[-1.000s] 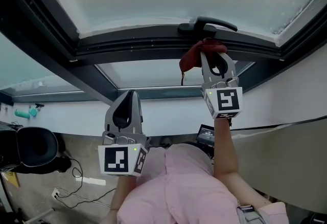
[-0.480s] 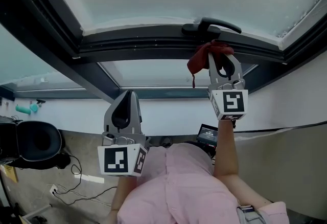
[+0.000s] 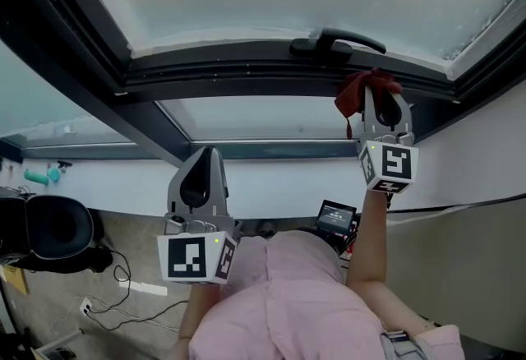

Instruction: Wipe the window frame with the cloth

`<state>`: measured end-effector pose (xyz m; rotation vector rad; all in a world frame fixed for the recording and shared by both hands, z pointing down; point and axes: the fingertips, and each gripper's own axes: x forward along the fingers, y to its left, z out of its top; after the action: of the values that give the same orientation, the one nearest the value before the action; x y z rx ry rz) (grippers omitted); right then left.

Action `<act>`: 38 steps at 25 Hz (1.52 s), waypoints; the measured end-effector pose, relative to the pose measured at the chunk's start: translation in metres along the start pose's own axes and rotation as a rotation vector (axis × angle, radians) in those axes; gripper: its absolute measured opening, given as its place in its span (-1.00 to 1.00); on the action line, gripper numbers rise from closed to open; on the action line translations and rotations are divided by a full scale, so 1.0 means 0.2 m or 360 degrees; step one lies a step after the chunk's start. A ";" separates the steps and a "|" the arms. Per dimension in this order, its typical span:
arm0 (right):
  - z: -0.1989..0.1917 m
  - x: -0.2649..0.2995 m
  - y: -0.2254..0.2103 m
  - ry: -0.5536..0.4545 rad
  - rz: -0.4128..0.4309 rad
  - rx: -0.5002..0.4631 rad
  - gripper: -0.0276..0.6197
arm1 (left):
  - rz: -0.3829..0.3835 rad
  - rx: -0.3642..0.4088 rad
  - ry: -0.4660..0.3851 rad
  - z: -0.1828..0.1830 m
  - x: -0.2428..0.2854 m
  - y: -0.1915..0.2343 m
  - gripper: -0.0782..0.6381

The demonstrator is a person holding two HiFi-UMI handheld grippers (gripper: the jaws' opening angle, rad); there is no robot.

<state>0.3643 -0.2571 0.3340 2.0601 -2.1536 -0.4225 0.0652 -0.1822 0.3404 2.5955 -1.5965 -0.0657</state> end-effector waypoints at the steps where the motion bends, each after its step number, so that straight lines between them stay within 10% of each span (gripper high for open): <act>1: -0.01 -0.01 -0.03 0.0006 -0.0022 0.0003 -0.70 | -0.0003 0.0001 0.0000 0.00 0.00 0.00 -0.79; 38: -0.44 -0.32 -1.17 0.0388 -0.0774 0.0095 -0.71 | -0.0096 0.0036 0.0004 0.02 0.08 -0.09 -0.79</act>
<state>0.6175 -0.2093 0.3558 2.5124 -1.5398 -0.1403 0.0883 -0.1874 0.3340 2.6594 -1.5272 -0.0487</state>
